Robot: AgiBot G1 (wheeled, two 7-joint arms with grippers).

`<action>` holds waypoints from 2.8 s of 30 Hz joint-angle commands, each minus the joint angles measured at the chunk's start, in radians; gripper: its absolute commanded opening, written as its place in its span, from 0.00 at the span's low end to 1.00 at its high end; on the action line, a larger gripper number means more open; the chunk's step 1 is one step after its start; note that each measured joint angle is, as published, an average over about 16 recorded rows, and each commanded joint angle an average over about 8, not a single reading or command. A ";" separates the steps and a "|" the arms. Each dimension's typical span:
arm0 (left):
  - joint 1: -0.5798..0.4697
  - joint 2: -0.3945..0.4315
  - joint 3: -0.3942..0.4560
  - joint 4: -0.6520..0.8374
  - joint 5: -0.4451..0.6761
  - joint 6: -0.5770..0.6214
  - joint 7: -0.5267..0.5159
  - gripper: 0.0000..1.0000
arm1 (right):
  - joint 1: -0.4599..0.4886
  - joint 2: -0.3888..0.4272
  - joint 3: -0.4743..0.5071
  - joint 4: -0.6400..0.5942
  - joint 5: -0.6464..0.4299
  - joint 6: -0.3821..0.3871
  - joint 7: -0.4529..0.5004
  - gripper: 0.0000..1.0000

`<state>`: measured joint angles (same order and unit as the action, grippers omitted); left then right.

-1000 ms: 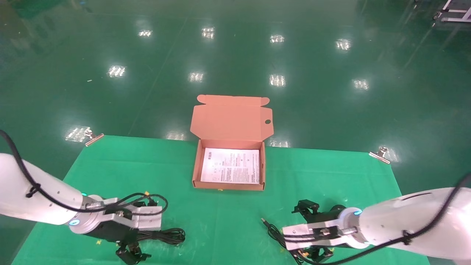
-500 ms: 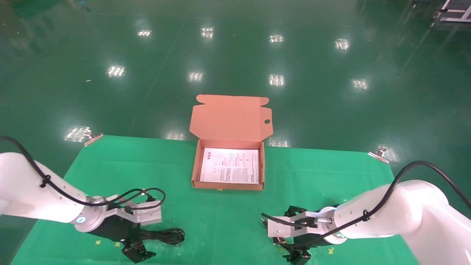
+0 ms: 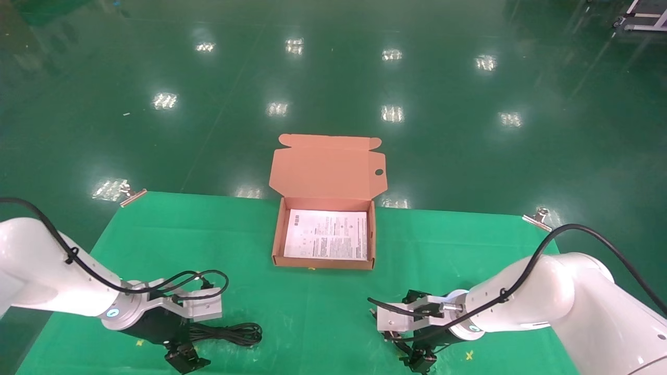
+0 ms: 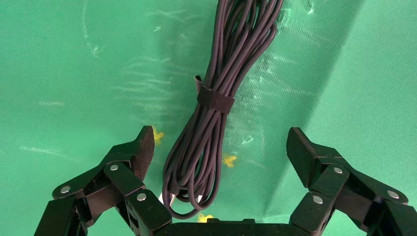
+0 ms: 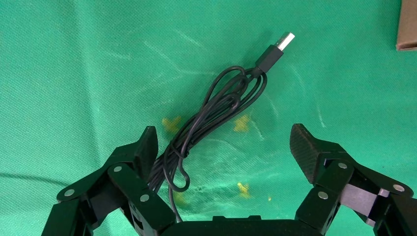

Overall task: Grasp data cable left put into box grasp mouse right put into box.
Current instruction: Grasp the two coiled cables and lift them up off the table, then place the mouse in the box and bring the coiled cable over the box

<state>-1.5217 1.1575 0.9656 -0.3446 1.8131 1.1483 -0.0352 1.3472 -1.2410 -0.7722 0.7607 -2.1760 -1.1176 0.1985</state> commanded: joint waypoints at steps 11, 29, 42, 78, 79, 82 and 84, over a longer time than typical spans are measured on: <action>0.001 -0.003 0.000 -0.008 0.000 0.001 -0.001 0.00 | 0.000 0.003 0.000 0.006 0.001 -0.002 0.000 0.00; 0.004 -0.008 -0.001 -0.022 -0.002 0.006 -0.002 0.00 | -0.003 0.006 0.000 0.016 0.002 -0.006 0.001 0.00; 0.004 -0.008 -0.002 -0.024 -0.003 0.006 -0.003 0.00 | -0.003 0.007 0.000 0.018 0.002 -0.007 0.001 0.00; -0.244 -0.134 -0.042 -0.616 0.238 -0.223 -0.209 0.00 | 0.446 -0.062 0.215 0.061 0.154 0.247 0.020 0.00; -0.251 -0.128 -0.044 -0.609 0.242 -0.232 -0.209 0.00 | 0.456 -0.075 0.216 0.044 0.166 0.255 0.005 0.00; -0.270 -0.113 -0.049 -0.588 0.259 -0.255 -0.216 0.00 | 0.482 -0.102 0.213 0.003 0.210 0.268 -0.041 0.00; -0.279 -0.107 -0.051 -0.576 0.268 -0.265 -0.222 0.00 | 0.493 -0.110 0.208 -0.014 0.234 0.270 -0.063 0.00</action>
<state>-1.7993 1.0468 0.9178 -0.9274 2.0832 0.8891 -0.2568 1.8345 -1.3413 -0.5676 0.7595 -1.9474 -0.8501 0.1448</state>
